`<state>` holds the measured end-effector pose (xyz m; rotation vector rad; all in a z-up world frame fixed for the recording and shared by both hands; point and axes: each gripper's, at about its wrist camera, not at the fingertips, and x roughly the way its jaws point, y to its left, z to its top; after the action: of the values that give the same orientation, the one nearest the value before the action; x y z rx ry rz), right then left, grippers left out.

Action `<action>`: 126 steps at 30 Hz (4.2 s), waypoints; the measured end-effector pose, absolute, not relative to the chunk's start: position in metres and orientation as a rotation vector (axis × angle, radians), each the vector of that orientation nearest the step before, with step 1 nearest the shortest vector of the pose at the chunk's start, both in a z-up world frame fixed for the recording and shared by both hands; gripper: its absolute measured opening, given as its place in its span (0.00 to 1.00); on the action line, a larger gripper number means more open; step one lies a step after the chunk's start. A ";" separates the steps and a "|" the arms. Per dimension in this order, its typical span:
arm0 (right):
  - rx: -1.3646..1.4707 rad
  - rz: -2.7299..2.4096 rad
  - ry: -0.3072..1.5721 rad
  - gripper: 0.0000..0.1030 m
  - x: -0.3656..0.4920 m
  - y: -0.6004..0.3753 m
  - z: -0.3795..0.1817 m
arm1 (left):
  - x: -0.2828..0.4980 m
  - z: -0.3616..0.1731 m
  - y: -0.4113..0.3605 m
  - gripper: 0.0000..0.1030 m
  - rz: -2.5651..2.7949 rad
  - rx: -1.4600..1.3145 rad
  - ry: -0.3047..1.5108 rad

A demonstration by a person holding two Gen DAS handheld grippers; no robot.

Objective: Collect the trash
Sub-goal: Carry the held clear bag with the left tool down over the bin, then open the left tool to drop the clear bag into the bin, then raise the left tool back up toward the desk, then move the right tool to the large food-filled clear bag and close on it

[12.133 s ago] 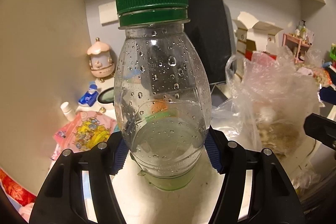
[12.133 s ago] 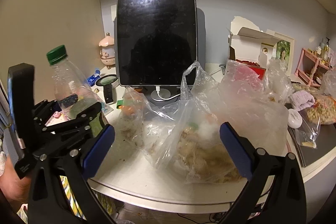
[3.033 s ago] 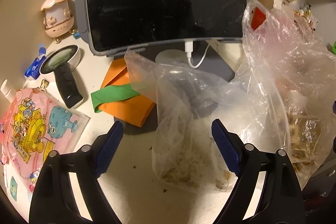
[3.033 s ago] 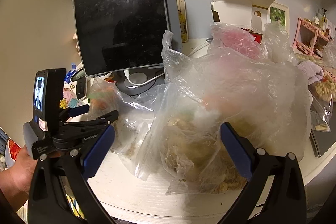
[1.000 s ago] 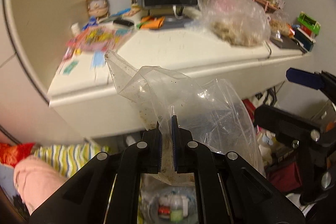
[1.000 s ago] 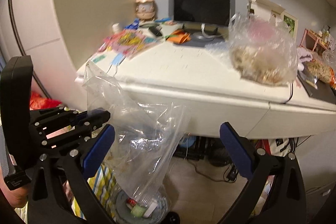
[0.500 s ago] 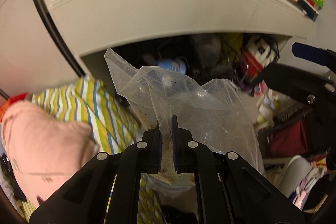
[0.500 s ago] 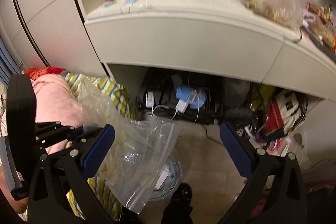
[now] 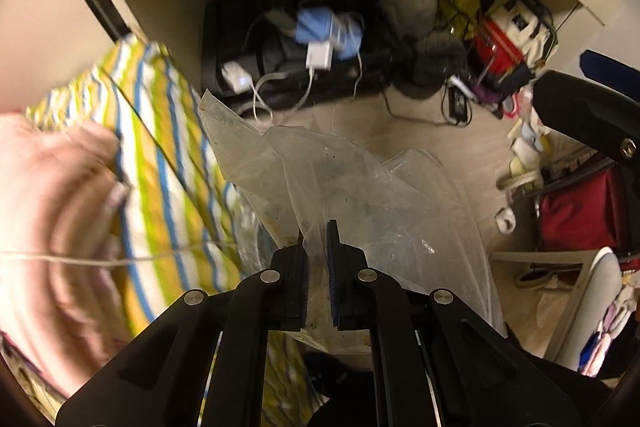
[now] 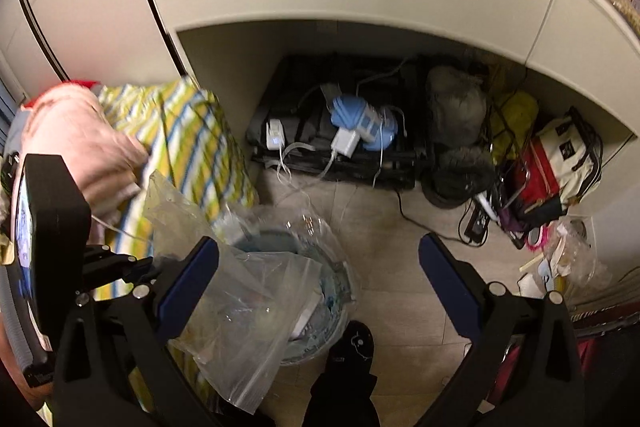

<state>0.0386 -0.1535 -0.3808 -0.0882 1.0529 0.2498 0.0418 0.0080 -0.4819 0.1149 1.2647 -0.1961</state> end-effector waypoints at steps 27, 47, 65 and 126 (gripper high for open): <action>-0.205 0.351 1.186 0.94 0.059 -0.141 -0.571 | 0.055 -0.715 0.004 0.66 -0.072 0.142 1.445; -0.122 0.273 1.053 0.94 0.077 -0.185 -0.361 | 0.068 -0.452 -0.007 0.94 -0.048 0.156 1.230; 0.103 0.060 0.768 0.94 0.111 -0.278 -0.160 | 0.141 -0.231 -0.087 0.94 -0.205 0.171 0.889; 0.184 -0.072 0.851 0.94 0.439 -0.406 -0.131 | 0.415 -0.129 -0.261 0.94 -0.378 0.254 0.747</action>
<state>0.4387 -0.4055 -0.1312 0.1836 0.8513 -0.0723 0.4152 -0.2611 -0.1285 0.2538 0.7468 -0.3782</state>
